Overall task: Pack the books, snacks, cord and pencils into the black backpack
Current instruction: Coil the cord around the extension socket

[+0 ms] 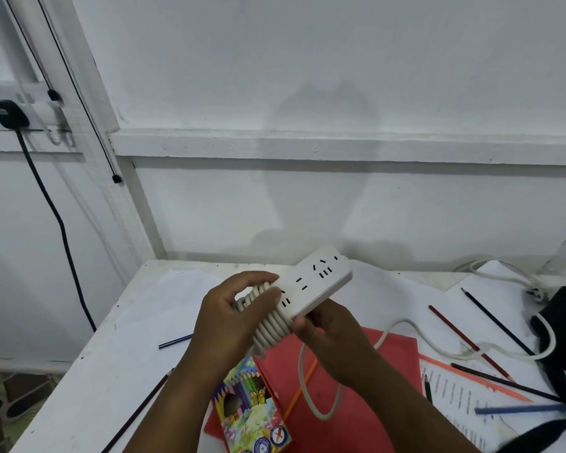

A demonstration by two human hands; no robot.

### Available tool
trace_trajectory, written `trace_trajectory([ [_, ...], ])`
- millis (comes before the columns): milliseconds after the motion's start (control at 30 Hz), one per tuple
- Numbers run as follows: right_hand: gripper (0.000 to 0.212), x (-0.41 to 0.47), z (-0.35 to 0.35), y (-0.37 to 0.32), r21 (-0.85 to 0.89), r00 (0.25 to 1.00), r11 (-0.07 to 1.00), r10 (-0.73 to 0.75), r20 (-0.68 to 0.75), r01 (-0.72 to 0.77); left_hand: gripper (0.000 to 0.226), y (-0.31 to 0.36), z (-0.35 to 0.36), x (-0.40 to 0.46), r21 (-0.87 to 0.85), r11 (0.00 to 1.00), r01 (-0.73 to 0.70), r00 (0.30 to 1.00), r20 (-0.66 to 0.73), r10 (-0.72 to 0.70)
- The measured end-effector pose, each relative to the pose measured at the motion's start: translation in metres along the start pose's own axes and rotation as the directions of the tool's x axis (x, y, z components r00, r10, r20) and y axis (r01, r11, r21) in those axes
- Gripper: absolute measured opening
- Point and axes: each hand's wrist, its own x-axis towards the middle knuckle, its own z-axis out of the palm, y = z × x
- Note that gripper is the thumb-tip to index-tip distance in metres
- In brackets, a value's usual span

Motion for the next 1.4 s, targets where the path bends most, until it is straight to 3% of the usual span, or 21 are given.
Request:
trace_trajectory([
  [100, 0.034, 0.0, -0.004, 0.009, -0.092, 1.0, 0.996, -0.011, -0.018, 0.009, 0.017, 0.0, -0.003, 0.002, -0.099, 0.994, 0.036, 0.999, -0.037, -0.04],
  [267, 0.057, 0.0, -0.002, 0.016, -0.07, 0.993, 0.998, -0.016, -0.12, 0.007, 0.037, 0.004, -0.009, 0.003, -0.085, 0.993, 0.083, 0.992, 0.106, -0.074],
  [567, 0.026, -0.003, -0.001, 0.005, -0.204, 0.959, 0.97, -0.18, -0.221, 0.135, 0.05, 0.003, -0.018, 0.007, -0.021, 0.99, 0.137, 0.959, 0.254, -0.127],
  [667, 0.023, -0.001, -0.001, 0.0, -0.238, 0.946, 0.96, -0.207, -0.25, 0.147, 0.055, 0.004, -0.013, 0.006, -0.001, 0.996, 0.09, 0.954, 0.288, -0.086],
  [767, 0.018, 0.0, -0.003, -0.002, -0.257, 0.941, 0.954, -0.223, -0.254, 0.157, 0.046, 0.005, -0.011, 0.004, -0.012, 0.998, 0.064, 0.959, 0.276, -0.058],
  [900, 0.029, -0.002, -0.003, -0.003, -0.264, 0.937, 0.946, -0.255, -0.24, 0.189, 0.038, 0.001, -0.005, 0.003, 0.001, 0.999, 0.047, 0.983, 0.179, -0.046],
  [1067, 0.008, -0.002, -0.01, 0.003, -0.283, 0.982, 0.956, -0.119, -0.146, 0.074, 0.033, -0.001, -0.006, 0.005, -0.021, 0.999, 0.043, 0.995, 0.088, -0.041],
  [1167, 0.018, -0.002, -0.015, 0.009, -0.323, 0.998, 0.946, 0.0, -0.063, -0.02, 0.029, 0.003, -0.008, 0.003, 0.012, 1.0, -0.002, 0.997, 0.071, 0.001],
  [1400, 0.013, -0.006, -0.021, 0.007, -0.221, 0.97, 0.966, 0.174, 0.168, -0.135, 0.034, 0.008, -0.014, 0.004, 0.08, 0.994, -0.068, 0.996, -0.051, 0.072],
])
